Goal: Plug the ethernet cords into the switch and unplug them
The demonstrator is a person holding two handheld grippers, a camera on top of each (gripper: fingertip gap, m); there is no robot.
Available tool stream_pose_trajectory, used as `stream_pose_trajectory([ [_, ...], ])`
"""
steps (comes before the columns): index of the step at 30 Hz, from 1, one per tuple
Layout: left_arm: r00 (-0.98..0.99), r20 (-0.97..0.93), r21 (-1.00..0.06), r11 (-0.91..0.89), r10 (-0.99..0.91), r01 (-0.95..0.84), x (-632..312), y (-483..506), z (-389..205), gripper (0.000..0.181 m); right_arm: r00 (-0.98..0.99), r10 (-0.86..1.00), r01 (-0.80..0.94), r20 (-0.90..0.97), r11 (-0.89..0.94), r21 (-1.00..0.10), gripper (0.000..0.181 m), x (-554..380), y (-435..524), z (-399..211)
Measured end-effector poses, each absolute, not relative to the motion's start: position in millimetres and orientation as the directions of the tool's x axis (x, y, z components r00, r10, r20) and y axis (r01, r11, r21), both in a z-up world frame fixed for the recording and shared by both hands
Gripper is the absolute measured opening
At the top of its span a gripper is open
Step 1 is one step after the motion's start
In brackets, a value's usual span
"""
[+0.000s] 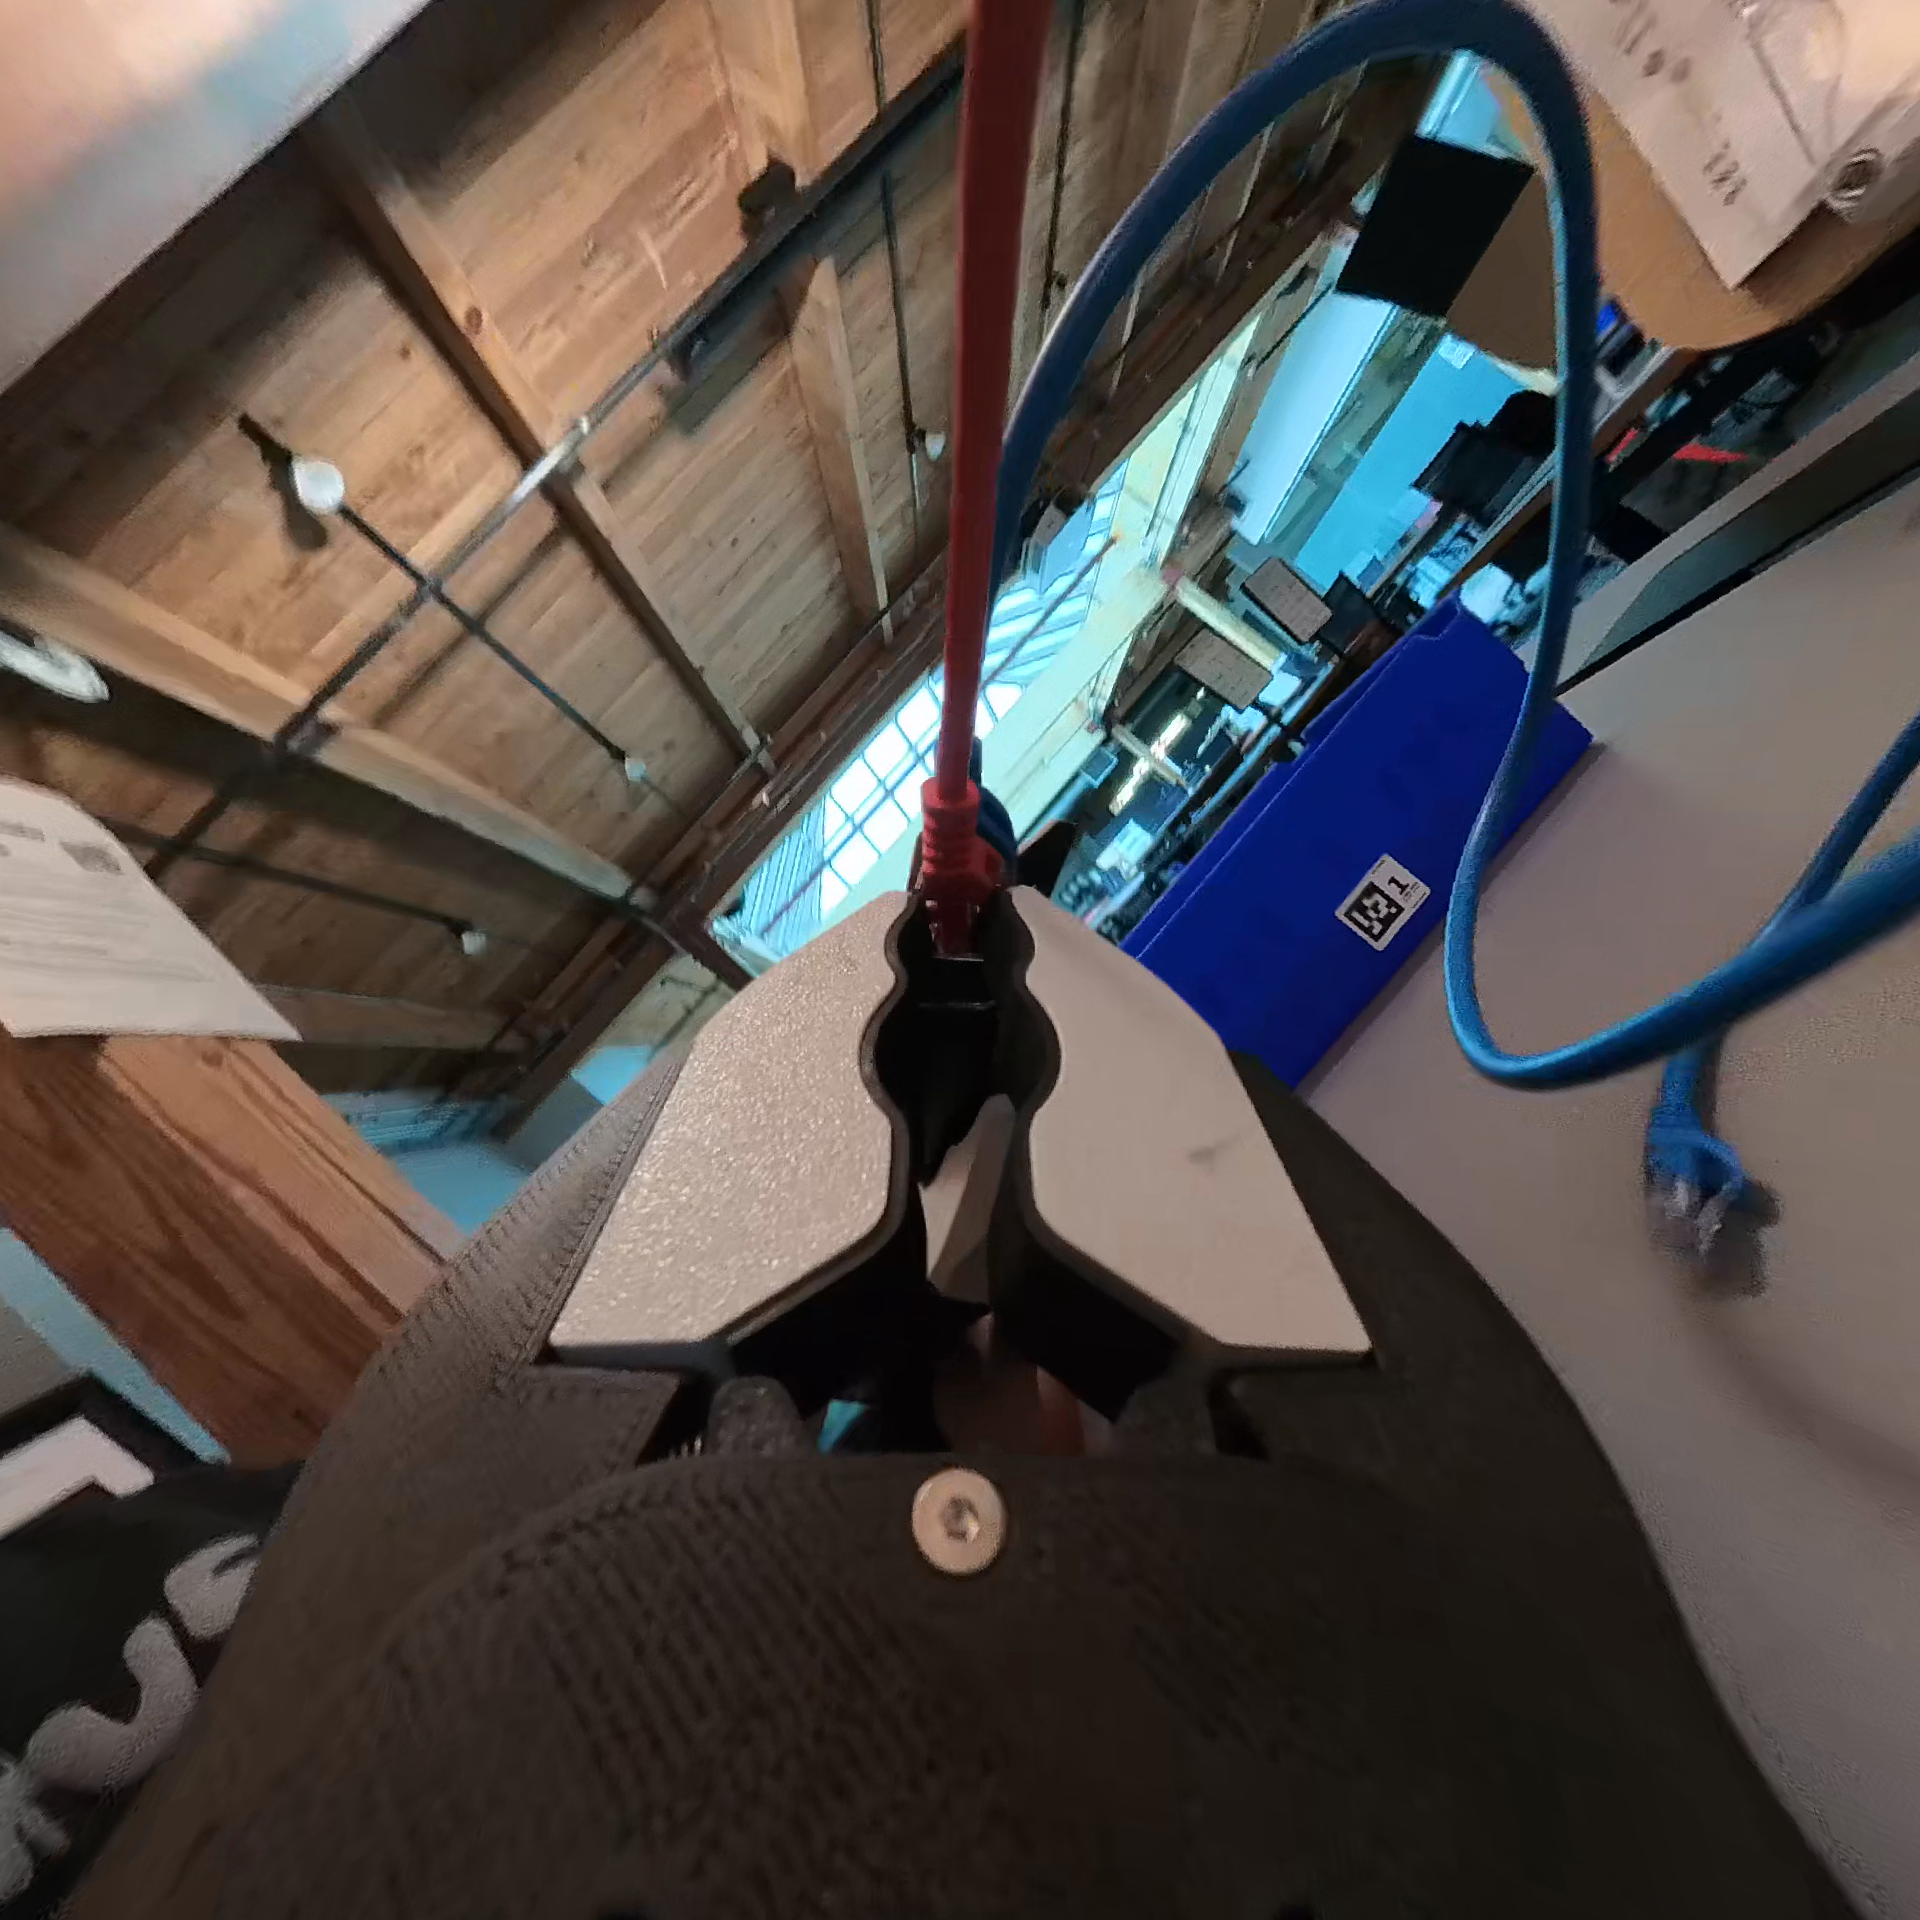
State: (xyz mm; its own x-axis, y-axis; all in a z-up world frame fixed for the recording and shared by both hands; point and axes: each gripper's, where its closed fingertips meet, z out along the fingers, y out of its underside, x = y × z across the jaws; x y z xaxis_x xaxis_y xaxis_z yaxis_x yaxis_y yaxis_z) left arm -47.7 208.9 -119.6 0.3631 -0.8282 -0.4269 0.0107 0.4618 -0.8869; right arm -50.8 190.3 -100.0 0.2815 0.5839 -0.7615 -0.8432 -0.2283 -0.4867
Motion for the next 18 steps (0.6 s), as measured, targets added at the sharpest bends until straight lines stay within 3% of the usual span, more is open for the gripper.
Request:
stream_pose_trajectory([
  [4, 0.353, -0.479, -0.862, 0.507, -0.804, -0.016, -48.8, 208.8, -122.6, 0.074, 0.216, 0.579, -0.886, -0.786, -0.221, -0.407, 0.011, -48.9, 187.4, -103.9],
  [10, 0.292, -0.437, -0.889, 0.459, -0.851, 0.008, -48.1, 207.1, -125.9, 0.074, 0.23, 0.571, -0.844, -0.788, -0.287, -0.454, 0.011, -50.2, 188.2, -106.6],
  [18, 0.264, -0.387, -0.912, 0.408, -0.883, 0.028, -46.5, 205.6, -127.7, 0.074, 0.215, 0.53, -0.866, -0.82, -0.285, -0.411, 0.012, -49.3, 188.9, -109.2],
])
